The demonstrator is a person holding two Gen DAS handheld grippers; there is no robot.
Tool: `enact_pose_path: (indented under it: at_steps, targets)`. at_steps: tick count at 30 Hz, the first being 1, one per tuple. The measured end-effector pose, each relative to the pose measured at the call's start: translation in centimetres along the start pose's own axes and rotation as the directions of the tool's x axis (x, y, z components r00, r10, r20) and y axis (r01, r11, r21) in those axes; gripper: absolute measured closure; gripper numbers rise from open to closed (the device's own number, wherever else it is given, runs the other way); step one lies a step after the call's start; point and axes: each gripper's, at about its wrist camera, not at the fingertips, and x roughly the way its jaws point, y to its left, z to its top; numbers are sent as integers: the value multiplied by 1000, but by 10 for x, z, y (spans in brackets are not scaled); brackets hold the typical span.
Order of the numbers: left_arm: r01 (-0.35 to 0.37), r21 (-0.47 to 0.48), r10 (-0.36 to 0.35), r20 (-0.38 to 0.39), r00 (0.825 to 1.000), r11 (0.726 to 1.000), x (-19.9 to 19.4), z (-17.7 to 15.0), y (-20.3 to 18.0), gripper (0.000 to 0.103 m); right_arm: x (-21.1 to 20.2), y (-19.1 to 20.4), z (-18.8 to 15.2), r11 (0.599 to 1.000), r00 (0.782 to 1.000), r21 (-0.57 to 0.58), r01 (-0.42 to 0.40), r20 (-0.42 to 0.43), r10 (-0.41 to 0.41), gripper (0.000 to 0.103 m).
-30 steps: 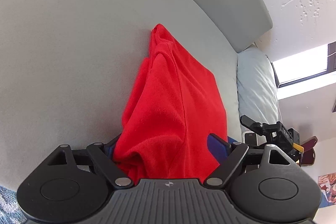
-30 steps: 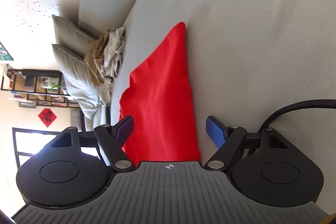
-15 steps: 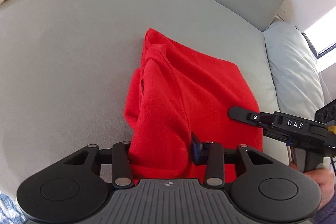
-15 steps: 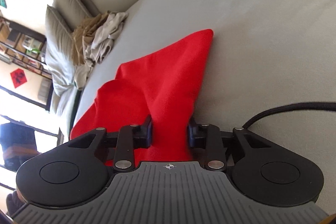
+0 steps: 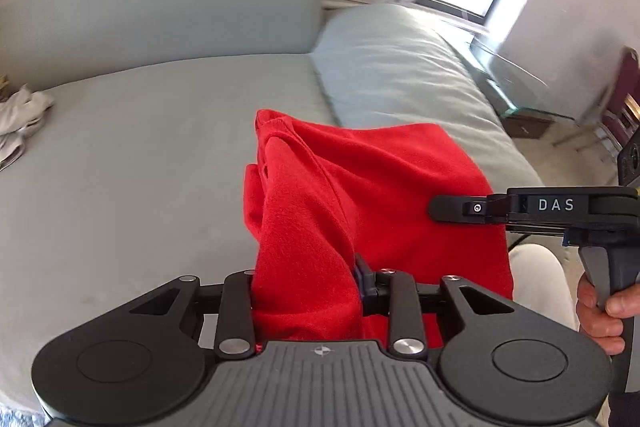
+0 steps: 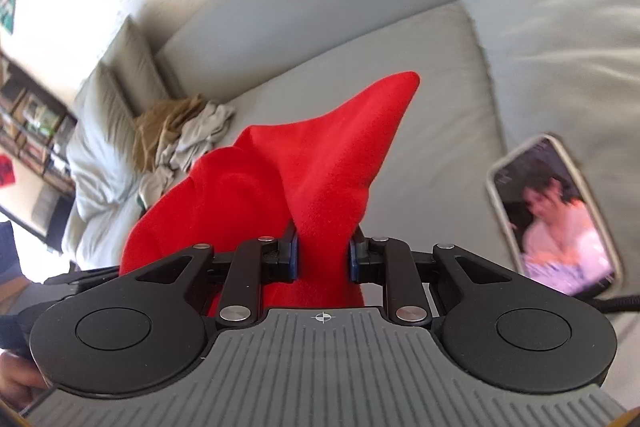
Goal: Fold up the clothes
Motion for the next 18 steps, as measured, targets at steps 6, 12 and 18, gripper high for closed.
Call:
enact_pose_path:
  at_steps: [6,12,18]
  targets:
    - [156,135,-145,-86,986,978,60,24,-95,74,-83,-80,0,981,982,129,148,100,-161,80]
    - [222,74,-222,-11,975,972,122,69,-153,74,-133,-136,39,939,917,126,321,206,-341,80]
    - [201,-15,-199,83,977,980,183,107,-168,44,-139,-164,109,926,857,69,370,359,-369,73]
